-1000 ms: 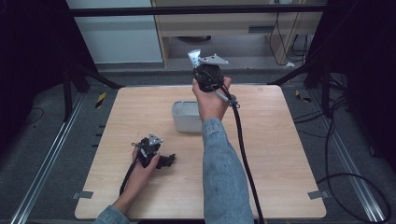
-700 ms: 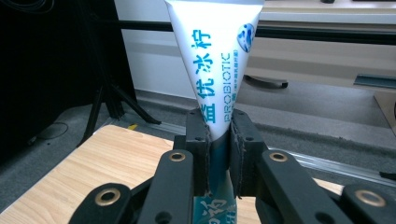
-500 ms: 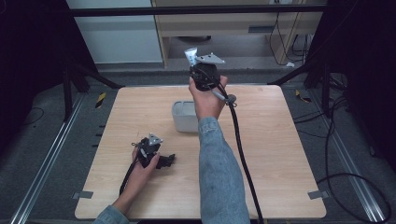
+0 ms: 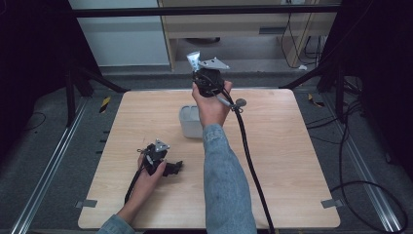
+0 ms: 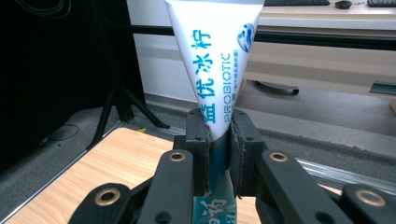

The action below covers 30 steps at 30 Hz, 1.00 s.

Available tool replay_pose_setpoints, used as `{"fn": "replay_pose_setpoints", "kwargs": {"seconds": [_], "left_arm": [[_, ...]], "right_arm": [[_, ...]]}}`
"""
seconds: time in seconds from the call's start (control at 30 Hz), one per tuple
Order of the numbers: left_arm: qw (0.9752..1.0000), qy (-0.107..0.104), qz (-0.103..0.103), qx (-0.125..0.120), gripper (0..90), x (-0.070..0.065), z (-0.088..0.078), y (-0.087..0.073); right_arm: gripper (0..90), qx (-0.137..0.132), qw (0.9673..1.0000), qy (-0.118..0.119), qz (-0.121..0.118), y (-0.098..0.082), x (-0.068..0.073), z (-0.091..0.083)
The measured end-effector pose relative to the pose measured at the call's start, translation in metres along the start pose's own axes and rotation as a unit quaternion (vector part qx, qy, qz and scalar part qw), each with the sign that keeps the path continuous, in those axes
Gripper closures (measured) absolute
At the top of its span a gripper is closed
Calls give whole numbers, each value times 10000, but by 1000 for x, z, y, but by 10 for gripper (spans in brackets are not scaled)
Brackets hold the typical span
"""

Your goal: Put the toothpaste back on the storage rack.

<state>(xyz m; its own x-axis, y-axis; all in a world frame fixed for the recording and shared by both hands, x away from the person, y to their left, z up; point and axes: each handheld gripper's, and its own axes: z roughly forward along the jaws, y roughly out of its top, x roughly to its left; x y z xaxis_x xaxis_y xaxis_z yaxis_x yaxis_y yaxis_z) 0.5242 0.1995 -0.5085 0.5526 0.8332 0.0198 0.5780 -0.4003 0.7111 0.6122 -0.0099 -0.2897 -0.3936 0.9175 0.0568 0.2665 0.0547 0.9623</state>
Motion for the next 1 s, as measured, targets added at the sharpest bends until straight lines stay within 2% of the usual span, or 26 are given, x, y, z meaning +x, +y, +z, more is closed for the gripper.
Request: {"fn": "replay_pose_setpoints", "kwargs": {"seconds": [0.3,0.67,1.0], "left_arm": [[10000,-9,-1,-17,0,0,0,0],[10000,-39,35,-4,0,1,-1,-1],[10000,-43,37,-8,0,1,-1,-1]], "right_arm": [[798,76,10000,23,50,-12,0,12],[797,192,9998,-60,88,-27,-4,32],[797,361,9993,-39,11,-39,-3,41]]}}
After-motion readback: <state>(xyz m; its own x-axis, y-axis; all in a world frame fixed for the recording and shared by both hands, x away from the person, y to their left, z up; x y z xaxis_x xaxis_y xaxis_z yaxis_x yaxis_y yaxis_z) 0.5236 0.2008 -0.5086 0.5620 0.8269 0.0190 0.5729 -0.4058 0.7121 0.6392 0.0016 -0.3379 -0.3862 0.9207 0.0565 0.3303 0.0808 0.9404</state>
